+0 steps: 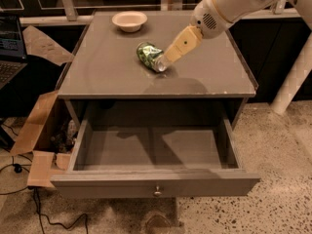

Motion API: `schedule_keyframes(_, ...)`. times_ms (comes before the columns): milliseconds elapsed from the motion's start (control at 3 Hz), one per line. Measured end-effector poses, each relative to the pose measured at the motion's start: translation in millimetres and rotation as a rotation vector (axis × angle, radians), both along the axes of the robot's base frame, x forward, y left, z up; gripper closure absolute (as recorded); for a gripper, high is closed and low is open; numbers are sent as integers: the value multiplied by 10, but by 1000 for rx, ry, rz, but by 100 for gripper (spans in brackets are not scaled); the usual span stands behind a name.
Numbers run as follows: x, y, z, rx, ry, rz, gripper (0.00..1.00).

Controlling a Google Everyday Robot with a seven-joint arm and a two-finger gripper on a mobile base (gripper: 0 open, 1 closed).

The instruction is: Place green can into top drawer

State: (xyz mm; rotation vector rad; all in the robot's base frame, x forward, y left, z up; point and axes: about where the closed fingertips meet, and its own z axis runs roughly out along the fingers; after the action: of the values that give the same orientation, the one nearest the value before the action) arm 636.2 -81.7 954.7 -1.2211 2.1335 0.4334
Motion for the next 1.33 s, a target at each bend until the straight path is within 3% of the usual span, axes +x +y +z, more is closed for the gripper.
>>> schedule_keyframes(333, 3, 3, -6, 1, 1, 0, 0)
schedule_keyframes(667, -3, -74, -16, 31, -8, -37, 0)
schedule_keyframes(1333, 378, 129, -96, 102, -59, -59, 0)
